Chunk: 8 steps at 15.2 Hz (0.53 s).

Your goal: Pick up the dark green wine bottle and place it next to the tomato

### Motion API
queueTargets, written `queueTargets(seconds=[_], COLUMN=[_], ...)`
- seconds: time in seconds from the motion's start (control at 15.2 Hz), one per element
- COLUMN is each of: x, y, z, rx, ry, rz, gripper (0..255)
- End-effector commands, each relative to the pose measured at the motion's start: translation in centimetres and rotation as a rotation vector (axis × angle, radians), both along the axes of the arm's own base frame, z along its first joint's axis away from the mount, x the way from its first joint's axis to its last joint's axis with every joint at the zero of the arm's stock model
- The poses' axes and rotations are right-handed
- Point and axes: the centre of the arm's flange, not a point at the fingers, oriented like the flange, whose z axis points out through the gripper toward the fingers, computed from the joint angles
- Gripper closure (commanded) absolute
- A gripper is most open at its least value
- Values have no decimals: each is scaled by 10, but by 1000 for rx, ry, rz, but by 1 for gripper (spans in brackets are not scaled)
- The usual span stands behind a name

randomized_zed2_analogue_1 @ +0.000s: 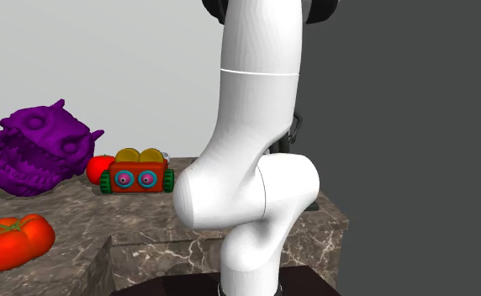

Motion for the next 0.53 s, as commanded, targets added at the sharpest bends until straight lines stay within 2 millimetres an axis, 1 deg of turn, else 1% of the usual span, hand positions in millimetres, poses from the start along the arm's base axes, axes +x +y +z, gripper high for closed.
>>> queueTargets(seconds=[0.0,0.46], x=[0,0], y=[0,0], z=[11,48], rx=[0,0], ry=[0,0], rz=[0,0], gripper=[255,255])
